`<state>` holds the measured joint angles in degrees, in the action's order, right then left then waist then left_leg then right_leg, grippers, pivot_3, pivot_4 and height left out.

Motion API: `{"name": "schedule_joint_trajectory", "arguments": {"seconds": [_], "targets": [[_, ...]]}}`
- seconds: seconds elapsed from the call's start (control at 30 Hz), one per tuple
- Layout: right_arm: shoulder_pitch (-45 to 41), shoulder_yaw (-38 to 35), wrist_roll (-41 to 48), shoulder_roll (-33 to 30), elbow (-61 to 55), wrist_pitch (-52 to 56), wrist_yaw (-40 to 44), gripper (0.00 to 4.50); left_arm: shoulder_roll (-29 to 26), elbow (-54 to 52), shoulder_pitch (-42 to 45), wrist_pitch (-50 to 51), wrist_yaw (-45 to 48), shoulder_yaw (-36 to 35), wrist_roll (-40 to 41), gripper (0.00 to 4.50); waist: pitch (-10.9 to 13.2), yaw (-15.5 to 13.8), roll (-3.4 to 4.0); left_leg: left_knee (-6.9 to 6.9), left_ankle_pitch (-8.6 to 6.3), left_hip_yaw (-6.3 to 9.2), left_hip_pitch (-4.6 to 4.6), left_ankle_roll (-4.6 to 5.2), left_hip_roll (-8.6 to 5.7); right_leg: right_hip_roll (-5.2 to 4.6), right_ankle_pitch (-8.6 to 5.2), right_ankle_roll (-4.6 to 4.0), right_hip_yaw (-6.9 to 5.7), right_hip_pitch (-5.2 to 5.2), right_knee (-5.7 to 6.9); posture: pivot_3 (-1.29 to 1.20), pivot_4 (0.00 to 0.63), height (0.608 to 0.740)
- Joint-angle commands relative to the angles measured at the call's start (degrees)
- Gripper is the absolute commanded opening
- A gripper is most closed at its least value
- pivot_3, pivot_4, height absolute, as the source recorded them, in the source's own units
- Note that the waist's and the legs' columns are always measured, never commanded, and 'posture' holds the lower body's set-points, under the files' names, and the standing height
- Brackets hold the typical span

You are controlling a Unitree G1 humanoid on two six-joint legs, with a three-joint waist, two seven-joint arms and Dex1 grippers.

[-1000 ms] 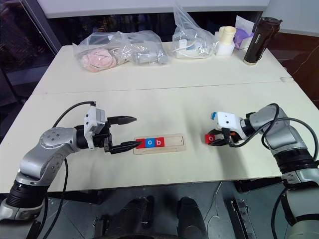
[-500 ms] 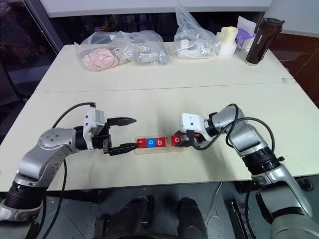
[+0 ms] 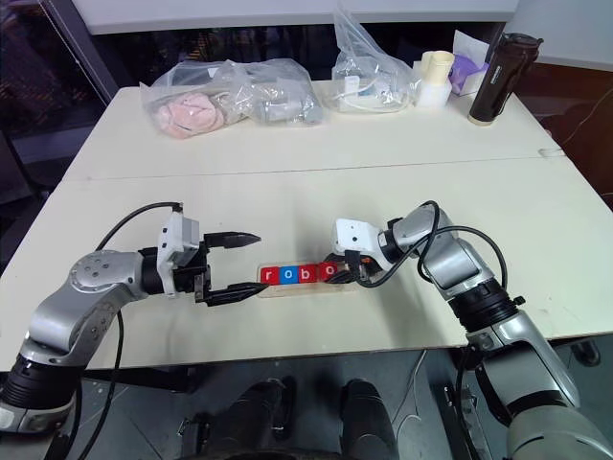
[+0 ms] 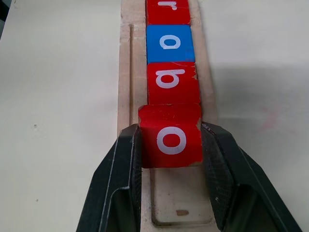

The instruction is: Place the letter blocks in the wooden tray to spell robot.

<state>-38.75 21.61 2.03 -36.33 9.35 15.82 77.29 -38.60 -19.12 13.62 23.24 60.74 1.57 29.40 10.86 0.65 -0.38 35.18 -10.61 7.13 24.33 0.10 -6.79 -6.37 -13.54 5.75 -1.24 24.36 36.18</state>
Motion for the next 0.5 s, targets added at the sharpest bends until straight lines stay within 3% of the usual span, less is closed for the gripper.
{"name": "schedule_joint_trajectory", "arguments": {"seconds": [0.03, 0.37, 0.5], "targets": [[-1.9, -0.4, -0.1, 0.8, -0.1, -1.1, -0.3, 1.14, -0.6, -1.9, 0.1, -0.9, 0.7, -0.6, 0.6, 4.50, 0.0, 0.0, 0.00, 0.00, 0.00, 0.00, 0.00, 0.00, 0.00, 0.00, 0.00, 0.00, 0.00, 0.00, 0.00, 0.00, 0.150, 0.738], [-1.9, -0.3, -0.5, 1.3, 0.4, -1.1, 0.0, 1.14, -0.1, -1.4, 0.8, -1.0, 0.4, -0.7, 0.4, 4.50, 0.0, 0.0, 0.00, 0.00, 0.01, 0.00, 0.00, -0.01, 0.00, 0.01, 0.01, -0.01, 0.00, 0.00, 0.00, 0.00, 0.150, 0.738], [-1.9, -0.3, -0.6, 1.3, 0.2, -1.0, -0.1, 3.00, -0.1, -1.2, 1.0, -0.9, 0.4, -0.8, 0.4, 4.50, 0.0, 0.0, 0.00, 0.00, 0.01, 0.00, 0.00, -0.01, 0.00, 0.01, 0.01, -0.01, 0.00, 0.00, 0.01, 0.00, 0.150, 0.738]]}}
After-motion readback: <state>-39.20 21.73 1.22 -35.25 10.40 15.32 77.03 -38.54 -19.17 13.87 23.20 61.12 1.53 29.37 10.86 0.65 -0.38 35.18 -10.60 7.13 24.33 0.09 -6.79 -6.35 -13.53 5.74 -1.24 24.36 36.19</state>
